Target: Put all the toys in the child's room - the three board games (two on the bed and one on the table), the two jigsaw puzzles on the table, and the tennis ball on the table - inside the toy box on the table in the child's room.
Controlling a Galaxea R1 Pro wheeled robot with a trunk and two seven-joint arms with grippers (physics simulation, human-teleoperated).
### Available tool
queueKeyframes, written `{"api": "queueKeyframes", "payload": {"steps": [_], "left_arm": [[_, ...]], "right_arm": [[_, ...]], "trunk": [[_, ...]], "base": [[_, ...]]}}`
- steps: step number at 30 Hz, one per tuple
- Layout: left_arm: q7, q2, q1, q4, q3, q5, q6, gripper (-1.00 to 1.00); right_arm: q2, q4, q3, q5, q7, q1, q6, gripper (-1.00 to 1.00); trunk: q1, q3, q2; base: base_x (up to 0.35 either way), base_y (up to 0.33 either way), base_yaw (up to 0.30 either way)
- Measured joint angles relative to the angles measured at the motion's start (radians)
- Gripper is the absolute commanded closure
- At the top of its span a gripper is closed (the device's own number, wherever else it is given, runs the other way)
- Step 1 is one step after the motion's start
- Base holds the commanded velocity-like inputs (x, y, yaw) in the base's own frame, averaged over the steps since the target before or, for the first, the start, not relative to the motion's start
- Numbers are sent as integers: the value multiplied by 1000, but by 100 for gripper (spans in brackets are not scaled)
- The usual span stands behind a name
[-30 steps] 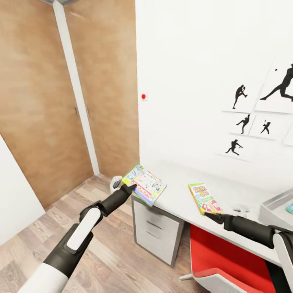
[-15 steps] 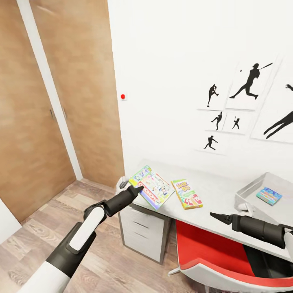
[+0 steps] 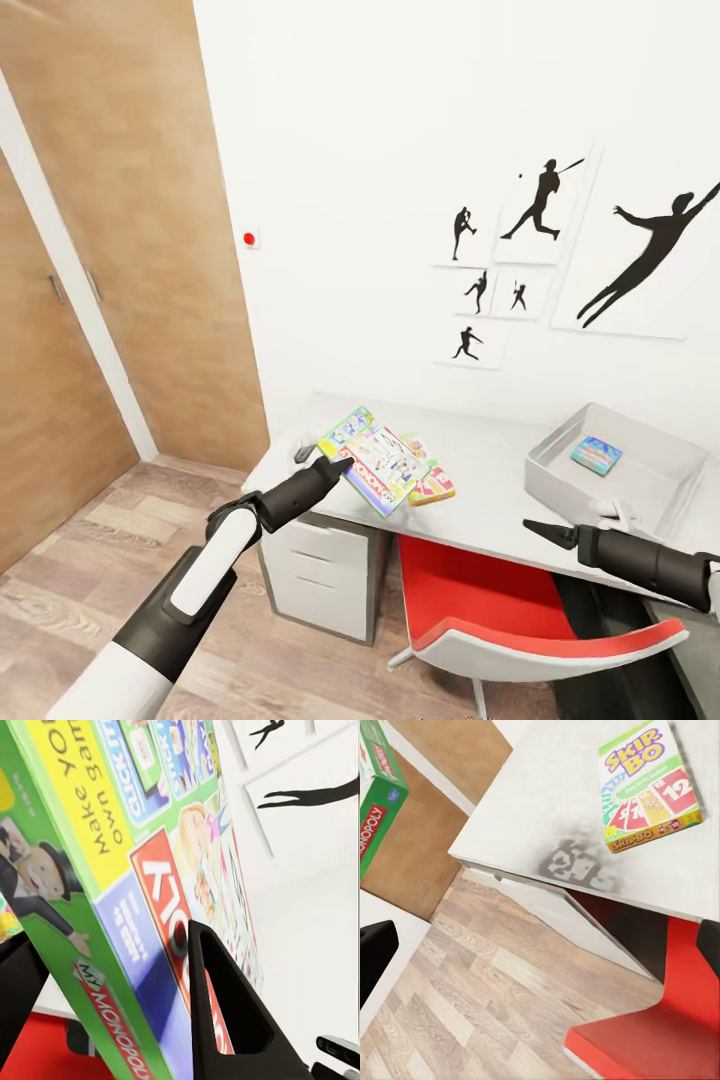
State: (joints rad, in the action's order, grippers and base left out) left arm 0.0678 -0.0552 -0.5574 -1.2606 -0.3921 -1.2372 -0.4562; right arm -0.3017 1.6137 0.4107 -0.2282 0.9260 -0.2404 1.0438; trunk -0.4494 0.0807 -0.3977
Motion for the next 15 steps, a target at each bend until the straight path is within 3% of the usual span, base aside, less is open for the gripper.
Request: {"api": "queueKeyframes", "payload": {"steps": [15], "left_arm": [[4, 1, 0, -1, 0, 0, 0, 100]], "right_arm": [[-1, 0, 3, 0, 0, -1, 0, -100]], "trunk": [[0, 0, 0]], "base": [[0, 0, -284]]}}
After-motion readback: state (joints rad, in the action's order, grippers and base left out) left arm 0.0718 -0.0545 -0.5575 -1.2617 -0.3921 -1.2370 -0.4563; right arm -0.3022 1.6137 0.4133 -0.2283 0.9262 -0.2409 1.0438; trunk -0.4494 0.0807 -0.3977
